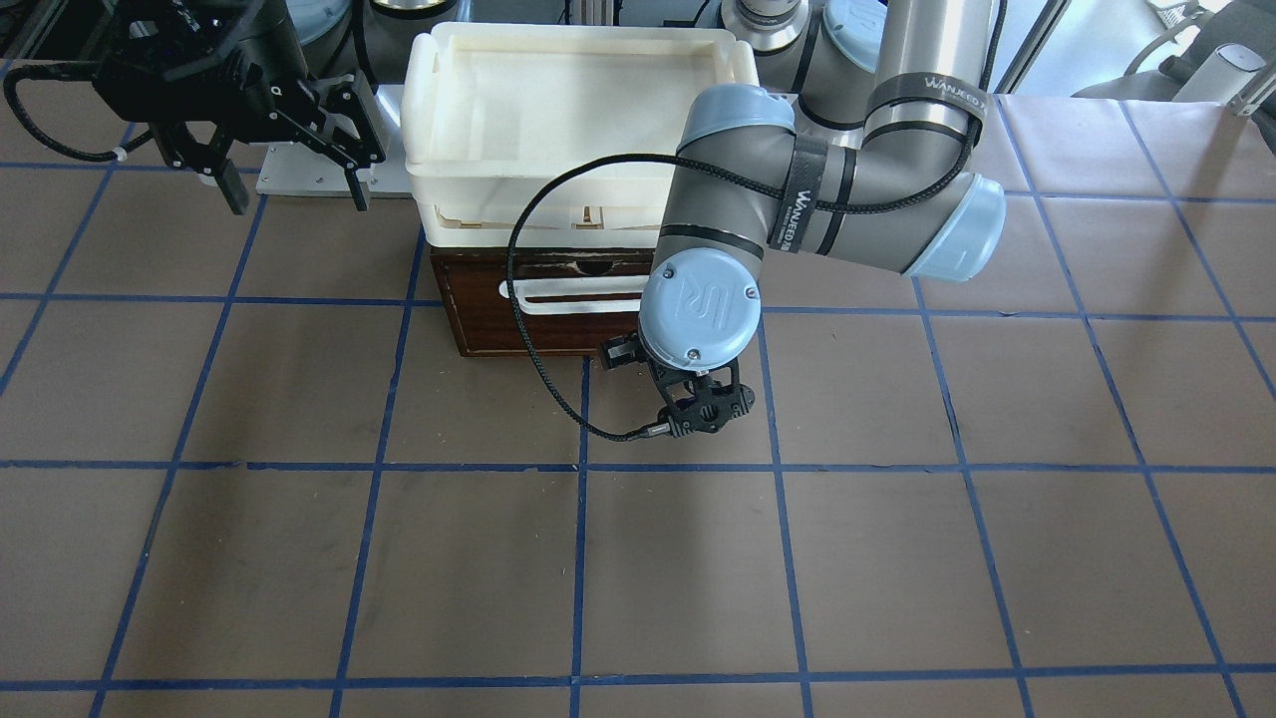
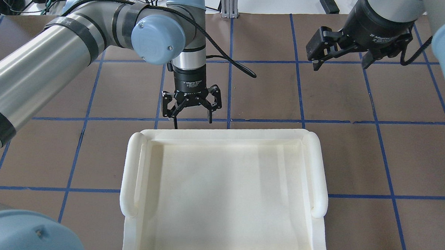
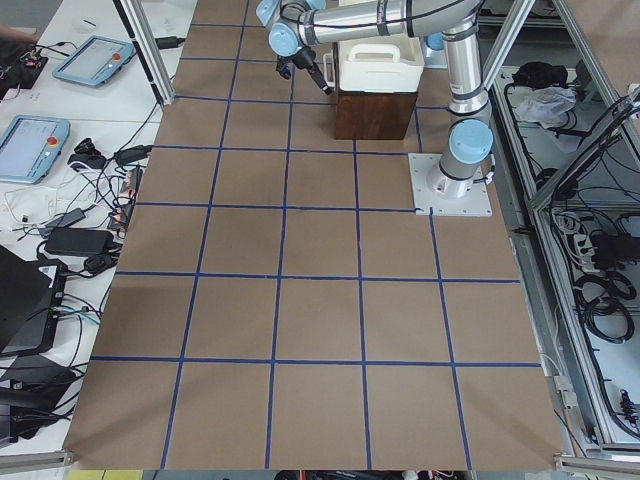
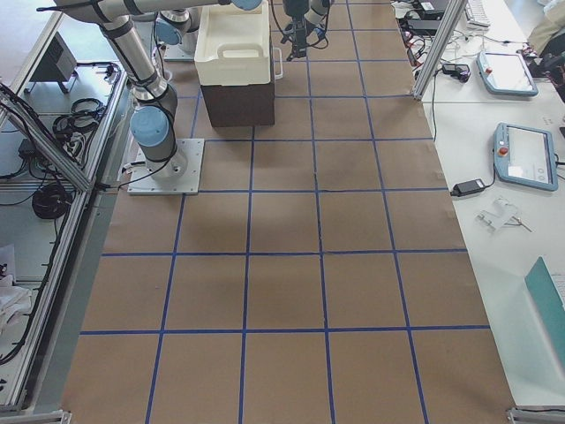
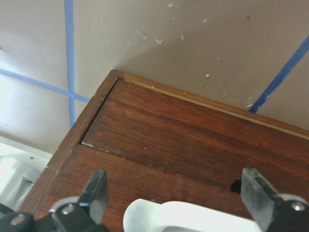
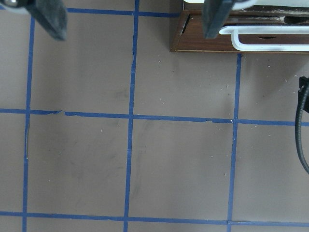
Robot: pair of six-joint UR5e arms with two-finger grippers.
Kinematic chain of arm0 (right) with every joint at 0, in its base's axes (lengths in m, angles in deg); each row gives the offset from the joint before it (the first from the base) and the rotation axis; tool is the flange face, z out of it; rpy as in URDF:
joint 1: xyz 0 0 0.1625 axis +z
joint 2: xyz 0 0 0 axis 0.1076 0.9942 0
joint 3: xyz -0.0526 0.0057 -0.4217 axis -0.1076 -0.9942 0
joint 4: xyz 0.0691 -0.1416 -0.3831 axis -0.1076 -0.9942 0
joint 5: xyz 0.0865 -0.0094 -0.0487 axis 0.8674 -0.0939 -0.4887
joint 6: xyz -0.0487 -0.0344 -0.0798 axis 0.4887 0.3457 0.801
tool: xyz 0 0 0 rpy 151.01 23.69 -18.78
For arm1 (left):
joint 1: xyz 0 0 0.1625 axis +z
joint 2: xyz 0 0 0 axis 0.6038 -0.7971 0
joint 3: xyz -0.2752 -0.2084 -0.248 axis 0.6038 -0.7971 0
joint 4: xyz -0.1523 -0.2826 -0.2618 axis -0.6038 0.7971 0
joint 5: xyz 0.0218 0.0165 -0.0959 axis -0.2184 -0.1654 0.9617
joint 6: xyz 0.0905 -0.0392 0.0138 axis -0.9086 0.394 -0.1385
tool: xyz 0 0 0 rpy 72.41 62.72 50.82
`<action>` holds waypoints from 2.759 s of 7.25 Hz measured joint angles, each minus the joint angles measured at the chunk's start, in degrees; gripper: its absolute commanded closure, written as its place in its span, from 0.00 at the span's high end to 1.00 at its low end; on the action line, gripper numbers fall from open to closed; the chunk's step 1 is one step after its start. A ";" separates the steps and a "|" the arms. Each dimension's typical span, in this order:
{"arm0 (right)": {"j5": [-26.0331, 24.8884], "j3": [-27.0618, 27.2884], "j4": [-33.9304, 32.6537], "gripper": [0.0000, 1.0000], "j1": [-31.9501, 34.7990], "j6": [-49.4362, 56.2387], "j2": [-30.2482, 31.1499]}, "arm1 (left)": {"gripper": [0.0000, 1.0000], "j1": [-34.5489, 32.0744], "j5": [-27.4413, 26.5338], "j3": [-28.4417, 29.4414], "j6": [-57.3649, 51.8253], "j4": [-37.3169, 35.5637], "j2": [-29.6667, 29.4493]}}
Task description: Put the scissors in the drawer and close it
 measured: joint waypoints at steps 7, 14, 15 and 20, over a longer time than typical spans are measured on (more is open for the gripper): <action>-0.09 0.00 0.00 1.00 0.00 0.06 0.04 | 1.00 8.25 -4.92 5.64 -22.61 -7.80 8.48; -0.09 0.00 0.09 1.00 0.00 0.04 0.07 | 1.00 20.23 -7.29 -0.27 -37.65 -14.32 19.79; -0.09 0.00 0.09 1.00 0.00 0.02 0.06 | 1.00 20.36 -7.13 -2.25 -37.64 -14.64 21.09; -0.09 0.00 0.09 1.00 0.00 0.06 0.09 | 1.00 19.24 -6.84 -8.24 -36.12 -15.40 24.43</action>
